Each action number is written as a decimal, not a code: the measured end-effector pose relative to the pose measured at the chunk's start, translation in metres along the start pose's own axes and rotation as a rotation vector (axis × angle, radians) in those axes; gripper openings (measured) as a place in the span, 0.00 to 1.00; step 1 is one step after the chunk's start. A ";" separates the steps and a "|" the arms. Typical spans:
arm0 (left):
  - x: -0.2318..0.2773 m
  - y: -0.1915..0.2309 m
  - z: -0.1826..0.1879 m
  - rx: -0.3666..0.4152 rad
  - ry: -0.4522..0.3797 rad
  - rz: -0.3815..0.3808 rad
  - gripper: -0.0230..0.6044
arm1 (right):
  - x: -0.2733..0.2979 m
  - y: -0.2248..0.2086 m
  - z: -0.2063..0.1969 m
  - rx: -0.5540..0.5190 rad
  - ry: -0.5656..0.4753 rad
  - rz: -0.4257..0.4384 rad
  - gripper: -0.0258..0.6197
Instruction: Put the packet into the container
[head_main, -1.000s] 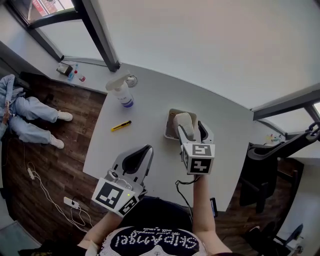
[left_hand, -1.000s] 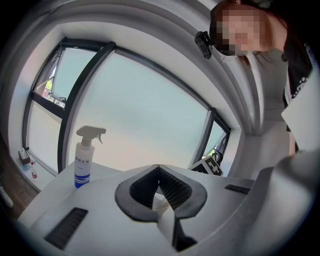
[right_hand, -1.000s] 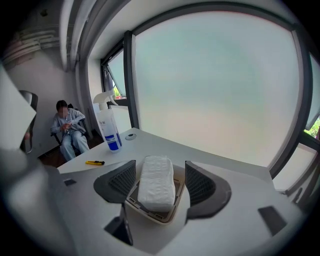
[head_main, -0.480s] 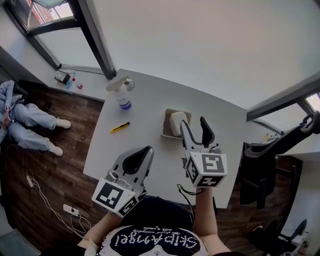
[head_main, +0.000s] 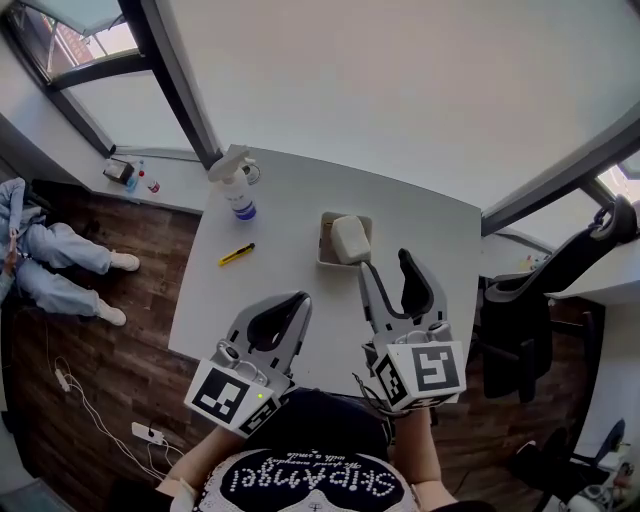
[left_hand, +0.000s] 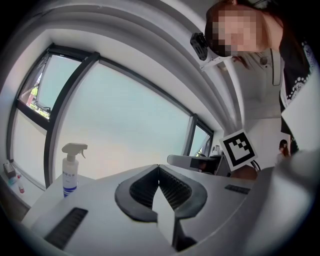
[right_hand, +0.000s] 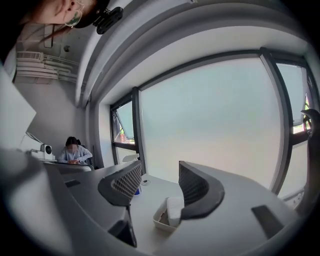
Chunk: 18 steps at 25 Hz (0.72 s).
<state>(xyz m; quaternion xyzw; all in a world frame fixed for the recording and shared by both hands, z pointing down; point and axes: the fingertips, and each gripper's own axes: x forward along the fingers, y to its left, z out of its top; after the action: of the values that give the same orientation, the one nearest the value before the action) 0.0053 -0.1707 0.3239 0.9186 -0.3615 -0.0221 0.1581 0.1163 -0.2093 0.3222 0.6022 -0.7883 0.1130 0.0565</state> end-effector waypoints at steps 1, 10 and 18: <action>-0.001 -0.004 0.001 0.002 -0.002 -0.011 0.05 | -0.005 0.003 0.000 0.000 -0.007 0.002 0.41; -0.014 -0.028 -0.007 0.005 0.022 -0.086 0.05 | -0.048 0.020 -0.011 -0.022 -0.038 -0.020 0.33; -0.021 -0.038 -0.009 0.000 0.030 -0.128 0.05 | -0.071 0.038 -0.037 -0.009 0.019 -0.019 0.23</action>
<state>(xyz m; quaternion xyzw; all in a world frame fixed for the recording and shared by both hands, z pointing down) 0.0165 -0.1276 0.3193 0.9401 -0.2994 -0.0182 0.1619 0.0967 -0.1240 0.3378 0.6082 -0.7826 0.1143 0.0677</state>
